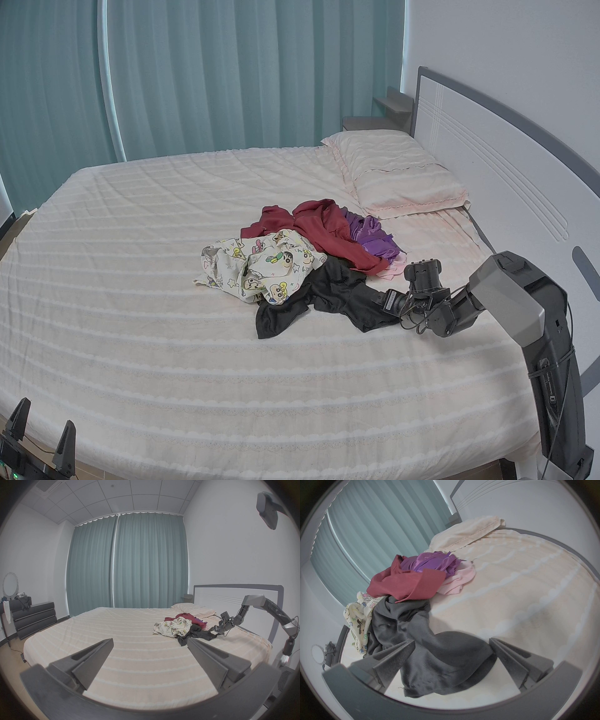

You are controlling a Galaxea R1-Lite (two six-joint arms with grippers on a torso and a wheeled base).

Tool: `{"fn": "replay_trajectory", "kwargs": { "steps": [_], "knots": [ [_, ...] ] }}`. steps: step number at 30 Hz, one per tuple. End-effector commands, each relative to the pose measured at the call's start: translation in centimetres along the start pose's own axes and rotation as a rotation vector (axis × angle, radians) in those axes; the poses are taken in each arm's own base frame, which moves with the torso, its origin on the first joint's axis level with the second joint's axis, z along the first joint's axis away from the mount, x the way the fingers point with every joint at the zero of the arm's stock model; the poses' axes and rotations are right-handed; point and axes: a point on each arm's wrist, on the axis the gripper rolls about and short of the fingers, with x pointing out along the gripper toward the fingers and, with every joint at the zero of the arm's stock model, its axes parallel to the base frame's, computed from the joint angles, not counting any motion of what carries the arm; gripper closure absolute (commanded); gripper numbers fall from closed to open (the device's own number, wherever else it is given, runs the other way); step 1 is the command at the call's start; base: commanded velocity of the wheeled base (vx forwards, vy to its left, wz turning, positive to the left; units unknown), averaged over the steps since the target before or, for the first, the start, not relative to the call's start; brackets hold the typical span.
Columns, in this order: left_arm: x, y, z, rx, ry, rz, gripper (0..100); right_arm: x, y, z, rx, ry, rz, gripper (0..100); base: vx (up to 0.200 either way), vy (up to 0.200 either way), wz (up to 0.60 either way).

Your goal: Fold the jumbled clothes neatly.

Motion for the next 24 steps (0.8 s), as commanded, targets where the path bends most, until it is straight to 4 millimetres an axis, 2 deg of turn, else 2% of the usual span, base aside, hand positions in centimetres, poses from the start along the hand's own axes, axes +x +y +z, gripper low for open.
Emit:
{"fn": "replay_trajectory", "kwargs": {
  "steps": [1, 4, 9, 10, 18, 21, 22, 24],
  "knots": [
    [0.0, 0.0, -0.5, -0.001, 0.000, 0.000, 0, 1.6, 1.9, -2.0, -0.027, 0.035, 0.023, 0, 0.000, 0.000, 0.00],
    [0.0, 0.0, -0.5, -0.001, 0.000, 0.000, 0, 2.2, 3.2, -2.6, -0.036, 0.039, 0.044, 0, 0.000, 0.000, 0.00],
    [0.0, 0.0, -0.5, -0.001, 0.000, 0.000, 0, 2.6, 3.5, -2.6, -0.047, 0.038, 0.001, 0, 0.000, 0.000, 0.00],
    [0.0, 0.0, -0.5, -0.001, 0.000, 0.000, 0, 2.8, 3.6, -2.8, -0.046, 0.040, -0.003, 100, 0.000, 0.000, 0.00],
    [0.0, 0.0, -0.5, -0.001, 0.000, 0.000, 0, 2.1, 3.8, -2.0, -0.037, 0.027, 0.001, 100, 0.000, 0.000, 0.00],
    [0.0, 0.0, -0.5, -0.001, 0.000, 0.000, 0, -0.4, 3.7, -0.9, -0.011, 0.034, -0.005, 100, 0.000, 0.000, 0.00],
    [0.0, 0.0, -0.5, -0.001, 0.000, 0.000, 0, -0.8, 3.6, -1.0, -0.012, 0.044, -0.007, 100, 0.000, 0.000, 0.00],
    [0.0, 0.0, -0.5, -0.001, 0.000, 0.000, 0, -2.8, 3.2, -1.0, -0.014, 0.068, -0.009, 100, 0.000, 0.000, 0.00]
  ]
}}
